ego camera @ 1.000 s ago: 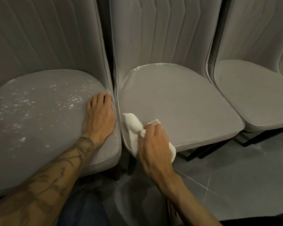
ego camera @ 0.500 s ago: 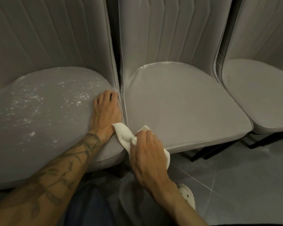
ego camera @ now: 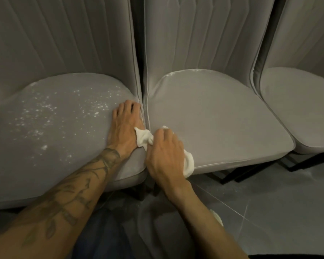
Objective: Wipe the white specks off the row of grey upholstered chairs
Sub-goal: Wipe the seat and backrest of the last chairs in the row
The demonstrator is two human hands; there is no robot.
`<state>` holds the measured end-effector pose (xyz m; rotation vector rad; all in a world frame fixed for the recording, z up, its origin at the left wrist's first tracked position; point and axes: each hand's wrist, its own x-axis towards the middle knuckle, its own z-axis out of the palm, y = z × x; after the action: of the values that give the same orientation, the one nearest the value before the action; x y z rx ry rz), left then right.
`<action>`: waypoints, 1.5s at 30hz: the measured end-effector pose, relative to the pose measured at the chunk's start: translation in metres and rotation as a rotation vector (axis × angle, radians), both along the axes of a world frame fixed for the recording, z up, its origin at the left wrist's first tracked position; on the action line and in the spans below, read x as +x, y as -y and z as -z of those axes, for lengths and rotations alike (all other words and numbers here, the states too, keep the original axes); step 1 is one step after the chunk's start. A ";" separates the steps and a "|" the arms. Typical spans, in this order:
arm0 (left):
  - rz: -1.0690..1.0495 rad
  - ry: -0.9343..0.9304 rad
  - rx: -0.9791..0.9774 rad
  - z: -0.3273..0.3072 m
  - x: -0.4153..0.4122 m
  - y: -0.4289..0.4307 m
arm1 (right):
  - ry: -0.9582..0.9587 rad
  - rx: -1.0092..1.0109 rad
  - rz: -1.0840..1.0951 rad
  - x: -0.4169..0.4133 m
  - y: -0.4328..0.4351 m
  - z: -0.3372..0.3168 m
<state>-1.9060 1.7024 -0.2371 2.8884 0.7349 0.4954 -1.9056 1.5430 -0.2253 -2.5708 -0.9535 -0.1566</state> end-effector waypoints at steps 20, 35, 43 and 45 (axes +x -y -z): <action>-0.020 0.037 0.021 0.004 0.002 -0.001 | 0.119 0.098 -0.002 -0.002 0.041 0.011; -0.012 0.086 0.072 0.003 0.002 0.001 | 0.061 -0.017 -0.106 0.079 0.031 -0.006; -0.028 0.055 -0.049 -0.003 0.002 0.005 | 0.066 -0.071 0.393 0.228 0.089 -0.009; -0.041 0.025 -0.058 -0.003 0.003 0.005 | 0.045 -0.028 0.529 0.248 0.079 -0.008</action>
<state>-1.9028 1.6970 -0.2338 2.8141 0.7921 0.5052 -1.6575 1.4637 -0.2174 -2.7970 -0.2688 -0.3466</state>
